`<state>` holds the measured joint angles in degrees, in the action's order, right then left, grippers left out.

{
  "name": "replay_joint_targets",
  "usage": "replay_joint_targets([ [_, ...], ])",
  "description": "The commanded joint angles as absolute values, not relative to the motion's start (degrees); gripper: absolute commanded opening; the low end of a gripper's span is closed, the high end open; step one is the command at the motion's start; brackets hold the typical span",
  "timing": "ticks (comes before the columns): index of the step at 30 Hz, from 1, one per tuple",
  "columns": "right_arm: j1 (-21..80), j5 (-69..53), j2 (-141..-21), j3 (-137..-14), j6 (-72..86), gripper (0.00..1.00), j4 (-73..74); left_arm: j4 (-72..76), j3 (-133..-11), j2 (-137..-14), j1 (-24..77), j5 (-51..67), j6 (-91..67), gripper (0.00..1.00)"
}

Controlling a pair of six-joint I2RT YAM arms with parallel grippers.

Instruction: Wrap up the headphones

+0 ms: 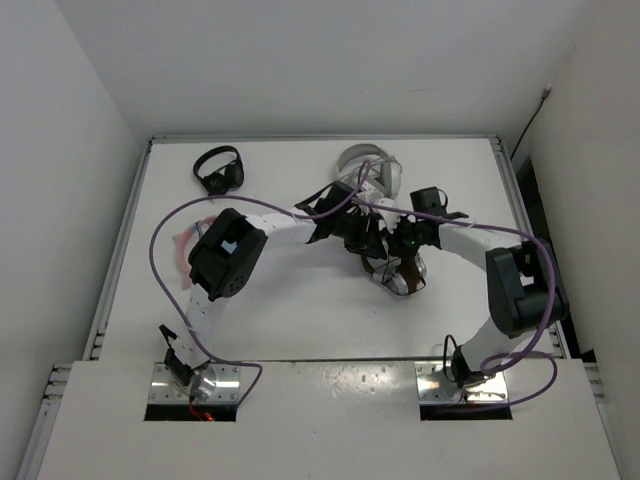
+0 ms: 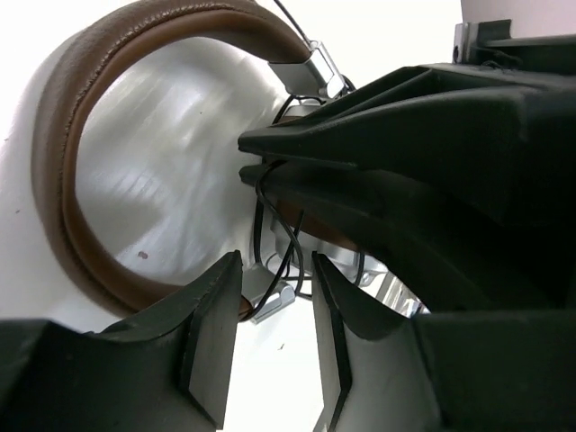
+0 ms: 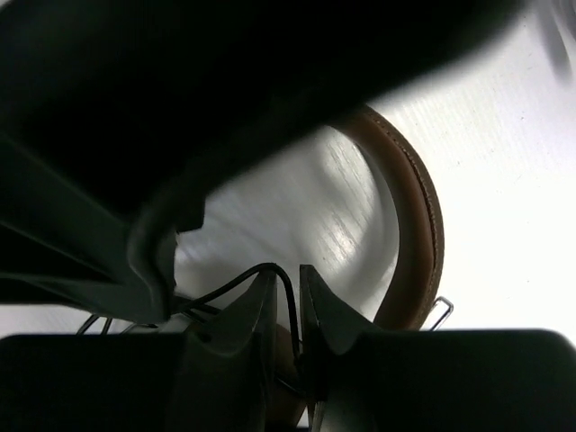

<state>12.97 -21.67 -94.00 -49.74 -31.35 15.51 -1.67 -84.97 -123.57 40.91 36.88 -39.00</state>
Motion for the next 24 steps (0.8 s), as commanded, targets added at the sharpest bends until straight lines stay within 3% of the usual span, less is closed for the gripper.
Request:
replay_joint_targets([
  [1, 13.8, -22.59, -92.11, -51.86, -30.76, 0.17, 14.94, 2.12, -85.69, -124.1, 42.36, 38.77, -40.34, 0.42],
  [14, 12.22, -22.59, -86.58, -52.38, -32.43, 0.38, 17.92, -1.41, -86.22, -122.96, 41.22, 34.63, -37.01, 0.42],
  [24, 6.42, -26.71, -79.19, -54.14, -34.89, 0.42, 23.64, -6.15, -86.75, -116.73, 37.09, 30.06, -32.09, 0.45],
])
